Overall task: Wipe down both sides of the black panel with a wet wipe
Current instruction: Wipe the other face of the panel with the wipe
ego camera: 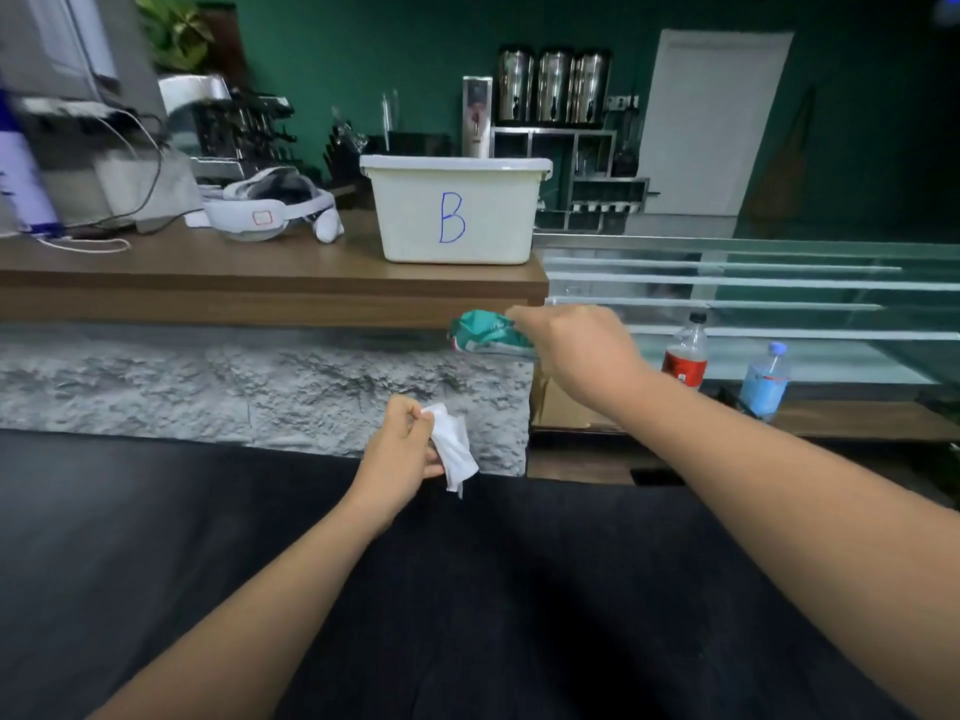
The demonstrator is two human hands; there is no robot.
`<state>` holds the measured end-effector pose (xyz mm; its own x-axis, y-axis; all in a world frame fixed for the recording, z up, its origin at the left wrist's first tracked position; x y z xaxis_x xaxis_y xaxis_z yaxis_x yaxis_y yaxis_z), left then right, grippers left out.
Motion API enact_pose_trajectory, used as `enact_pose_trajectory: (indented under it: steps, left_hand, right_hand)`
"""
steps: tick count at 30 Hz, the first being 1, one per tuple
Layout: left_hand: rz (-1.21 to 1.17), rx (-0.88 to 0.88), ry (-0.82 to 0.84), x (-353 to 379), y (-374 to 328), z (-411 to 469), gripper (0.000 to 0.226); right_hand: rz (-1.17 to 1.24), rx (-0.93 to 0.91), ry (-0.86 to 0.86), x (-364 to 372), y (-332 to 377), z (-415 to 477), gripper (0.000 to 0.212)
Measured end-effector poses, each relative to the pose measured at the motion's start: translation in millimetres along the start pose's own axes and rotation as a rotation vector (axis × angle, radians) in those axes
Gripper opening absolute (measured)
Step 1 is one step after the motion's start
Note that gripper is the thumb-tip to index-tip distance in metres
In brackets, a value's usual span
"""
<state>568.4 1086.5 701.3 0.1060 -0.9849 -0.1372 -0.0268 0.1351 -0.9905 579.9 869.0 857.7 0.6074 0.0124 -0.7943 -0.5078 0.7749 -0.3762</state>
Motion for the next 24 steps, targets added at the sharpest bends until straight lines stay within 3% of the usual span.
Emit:
enact_pose_trajectory:
  steps: [7,15,24]
  left_hand:
    - [0.024,0.055,0.000,-9.5,-23.5,12.7,0.018]
    - [0.050,0.052,-0.014,-18.0,-25.1,19.6,0.018]
    - [0.057,0.047,-0.013,-13.6,-17.4,23.3,0.016]
  right_hand:
    - [-0.078,0.002,-0.109,-28.8,-28.5,72.5,0.017]
    - [-0.157,0.008,-0.108,-12.0,-39.2,110.9,0.028]
    - [-0.114,0.019,-0.081,30.7,-36.8,110.1,0.024]
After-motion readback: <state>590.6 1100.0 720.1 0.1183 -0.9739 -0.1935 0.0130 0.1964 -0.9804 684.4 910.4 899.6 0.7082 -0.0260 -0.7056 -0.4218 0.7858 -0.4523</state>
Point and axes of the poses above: each hand's wrist, its own z-axis towards the middle knuckle, its own x-axis out of the palm, y = z × x, the point moved 4 cm from there along z, towards the middle knuckle, and after that the axes turned 11 degrees about -x, right-handed, at the moved point
